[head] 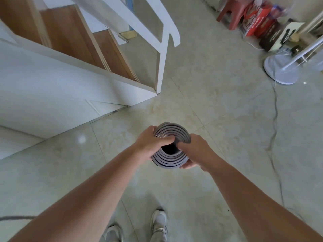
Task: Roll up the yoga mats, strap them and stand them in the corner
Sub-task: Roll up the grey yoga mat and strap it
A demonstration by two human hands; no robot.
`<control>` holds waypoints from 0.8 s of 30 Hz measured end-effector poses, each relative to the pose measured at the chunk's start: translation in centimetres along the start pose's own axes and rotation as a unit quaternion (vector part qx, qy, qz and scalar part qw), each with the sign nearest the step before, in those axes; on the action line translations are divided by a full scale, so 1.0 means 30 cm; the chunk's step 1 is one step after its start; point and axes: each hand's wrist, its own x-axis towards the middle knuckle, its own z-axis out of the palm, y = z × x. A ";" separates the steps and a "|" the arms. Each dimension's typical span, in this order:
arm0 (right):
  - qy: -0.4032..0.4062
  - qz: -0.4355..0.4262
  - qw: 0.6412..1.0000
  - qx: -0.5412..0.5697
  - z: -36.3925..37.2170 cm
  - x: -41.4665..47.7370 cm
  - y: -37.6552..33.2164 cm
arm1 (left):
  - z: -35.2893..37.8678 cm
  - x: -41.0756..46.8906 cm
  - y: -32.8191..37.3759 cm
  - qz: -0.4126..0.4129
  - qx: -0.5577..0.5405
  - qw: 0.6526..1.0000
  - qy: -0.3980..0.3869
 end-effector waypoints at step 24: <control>-0.302 -0.369 0.801 -0.363 1.107 -1.259 -1.461 | -1.530 -1.468 -0.049 0.007 -0.323 0.818 0.477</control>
